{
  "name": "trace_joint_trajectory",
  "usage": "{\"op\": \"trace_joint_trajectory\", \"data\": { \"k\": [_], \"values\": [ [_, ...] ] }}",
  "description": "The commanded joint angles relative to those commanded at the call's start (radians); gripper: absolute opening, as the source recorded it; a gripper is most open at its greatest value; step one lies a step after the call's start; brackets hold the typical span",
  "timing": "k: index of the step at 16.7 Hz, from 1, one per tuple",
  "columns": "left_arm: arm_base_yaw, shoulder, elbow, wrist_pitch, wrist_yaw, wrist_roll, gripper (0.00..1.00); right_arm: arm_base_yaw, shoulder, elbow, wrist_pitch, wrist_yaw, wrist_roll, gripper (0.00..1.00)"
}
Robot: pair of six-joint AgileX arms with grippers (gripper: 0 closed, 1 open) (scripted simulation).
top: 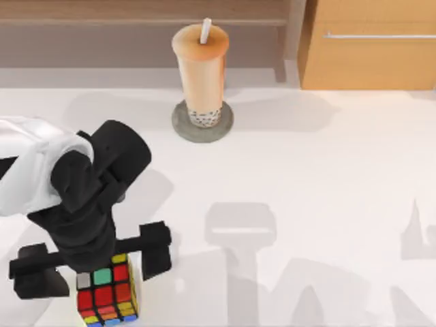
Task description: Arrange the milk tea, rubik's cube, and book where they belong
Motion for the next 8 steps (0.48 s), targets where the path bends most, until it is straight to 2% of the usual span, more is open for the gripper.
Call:
{"op": "trace_joint_trajectory", "data": {
  "k": [1, 8],
  "values": [
    [0.0, 0.0, 0.0, 0.0, 0.0, 0.0, 1.0, 0.0, 0.0, 0.0, 0.0, 0.0, 0.0, 1.0],
    [0.0, 0.0, 0.0, 0.0, 0.0, 0.0, 0.47, 0.0, 0.0, 0.0, 0.0, 0.0, 0.0, 1.0]
  ]
}}
